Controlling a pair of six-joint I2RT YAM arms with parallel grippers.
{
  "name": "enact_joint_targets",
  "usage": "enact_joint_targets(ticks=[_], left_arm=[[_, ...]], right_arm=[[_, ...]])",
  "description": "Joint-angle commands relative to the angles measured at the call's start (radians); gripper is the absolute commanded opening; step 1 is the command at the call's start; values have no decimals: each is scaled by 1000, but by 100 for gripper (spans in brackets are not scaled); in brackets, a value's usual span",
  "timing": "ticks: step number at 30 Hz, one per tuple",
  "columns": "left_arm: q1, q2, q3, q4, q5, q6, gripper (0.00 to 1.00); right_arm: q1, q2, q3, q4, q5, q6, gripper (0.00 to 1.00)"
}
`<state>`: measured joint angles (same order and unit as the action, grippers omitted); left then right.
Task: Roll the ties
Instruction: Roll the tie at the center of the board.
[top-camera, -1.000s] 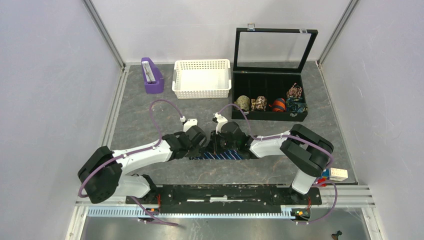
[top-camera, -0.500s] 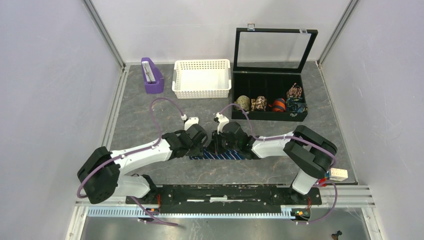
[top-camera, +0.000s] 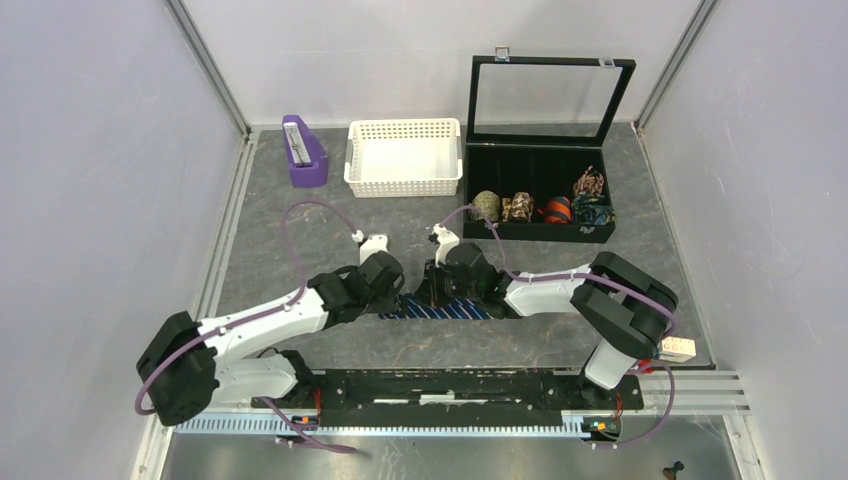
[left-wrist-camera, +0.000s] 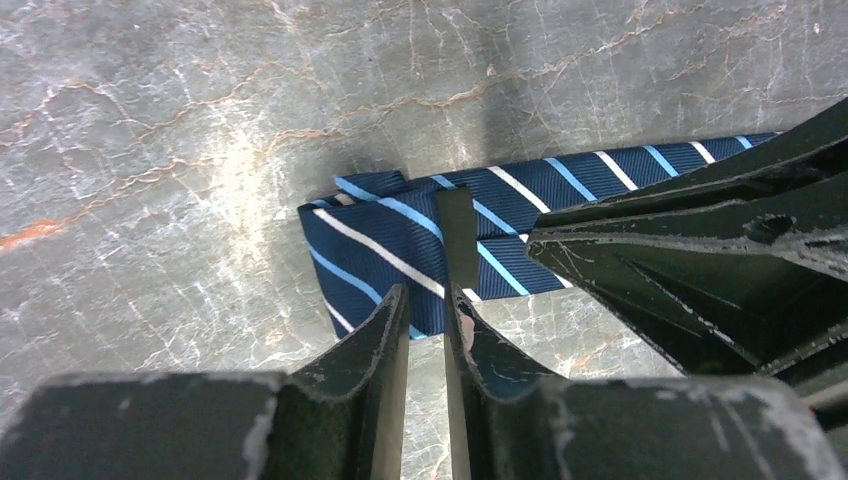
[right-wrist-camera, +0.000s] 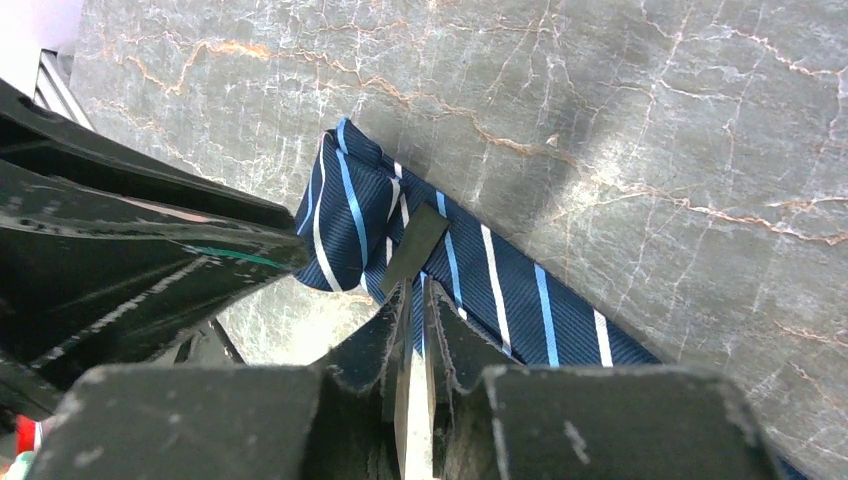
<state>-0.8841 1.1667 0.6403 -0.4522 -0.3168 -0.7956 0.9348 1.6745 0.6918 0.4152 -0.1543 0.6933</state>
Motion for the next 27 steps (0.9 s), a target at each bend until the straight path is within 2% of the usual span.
enact_joint_targets(ticks=[1,7,9,12,15,20,27], left_arm=[[-6,-96,-16,-11,-80,-31,25],[-6,-181,-22,-81,-147,-27,26],[-4,-204,-32,-98,-164,-30,29],[-4,-244,-57,-109,-182,-35,36],[-4,-277,-88,-112,-194,-34,49],[-4,-320,-118,-124,-211,-34,57],[-4,-364,-143,-120,-215,-39,58]], right_arm=[[0,-43,41,9,-2,-9,14],[23,-38,91,-12,-10,-11,15],[35,-28,120,-21,-15,-12,15],[56,-4,157,-25,-20,-8,16],[72,30,192,-25,-23,-6,16],[82,96,222,-12,-32,4,16],[83,114,210,-27,-17,-10,16]])
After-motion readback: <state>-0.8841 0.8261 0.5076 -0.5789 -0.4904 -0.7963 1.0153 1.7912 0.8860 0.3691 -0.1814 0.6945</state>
